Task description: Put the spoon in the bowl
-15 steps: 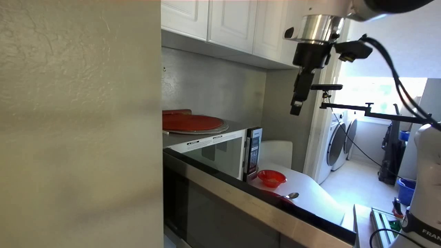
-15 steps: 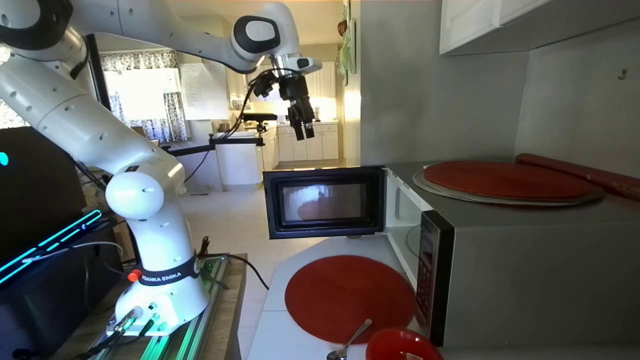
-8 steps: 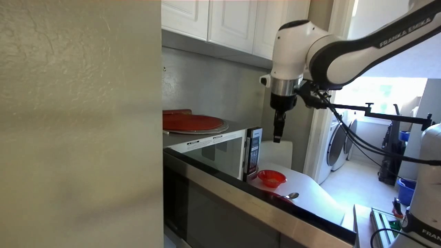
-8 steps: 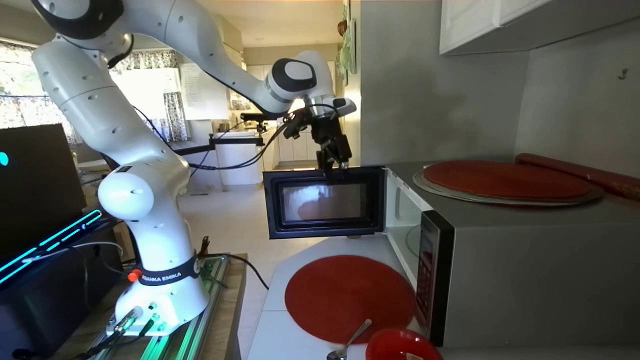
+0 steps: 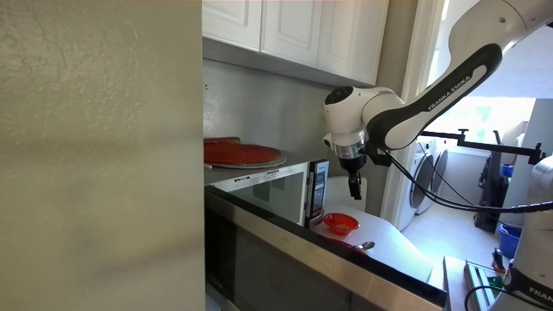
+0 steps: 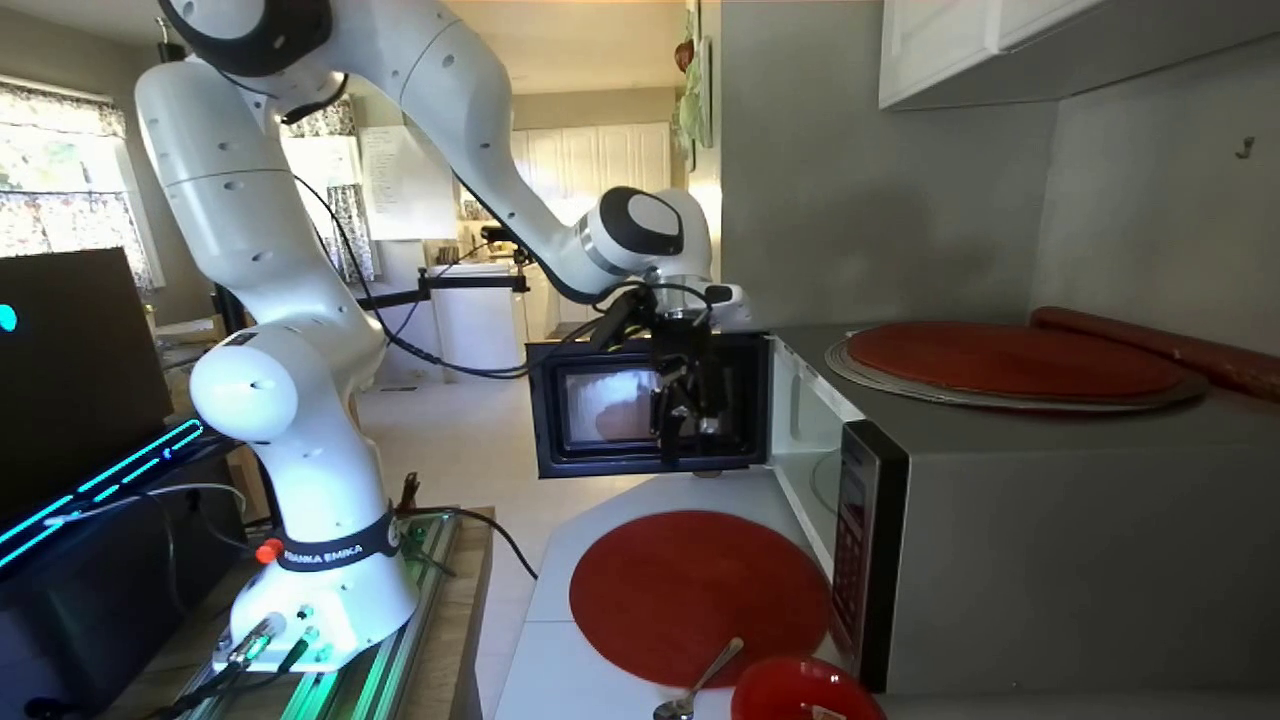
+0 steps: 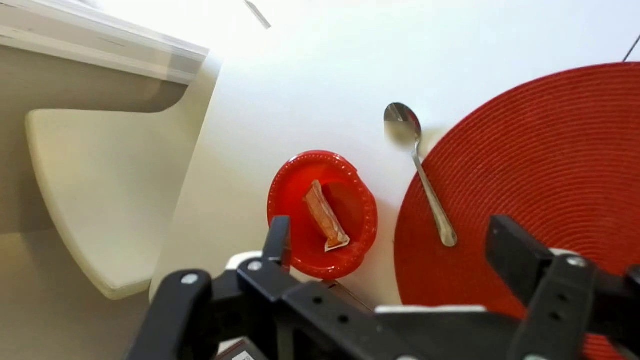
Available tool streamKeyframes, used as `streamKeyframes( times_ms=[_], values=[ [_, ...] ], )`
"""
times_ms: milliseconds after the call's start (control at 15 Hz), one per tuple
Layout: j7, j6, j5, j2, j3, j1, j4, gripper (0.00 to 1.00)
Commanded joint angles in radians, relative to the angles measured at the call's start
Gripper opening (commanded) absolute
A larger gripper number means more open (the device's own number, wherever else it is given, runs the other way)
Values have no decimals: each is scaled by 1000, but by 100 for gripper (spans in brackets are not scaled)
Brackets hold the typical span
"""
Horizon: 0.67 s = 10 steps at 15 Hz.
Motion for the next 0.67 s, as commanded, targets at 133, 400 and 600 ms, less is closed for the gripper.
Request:
streamKeyframes(
  times_ms=[133,400,600],
  values=[
    [4,-13,-5,3,-35,41,4,100],
    [-59,41,9,71,-90,28,32,100],
    [-109,101,12,149,-154,5,60,100]
  ],
)
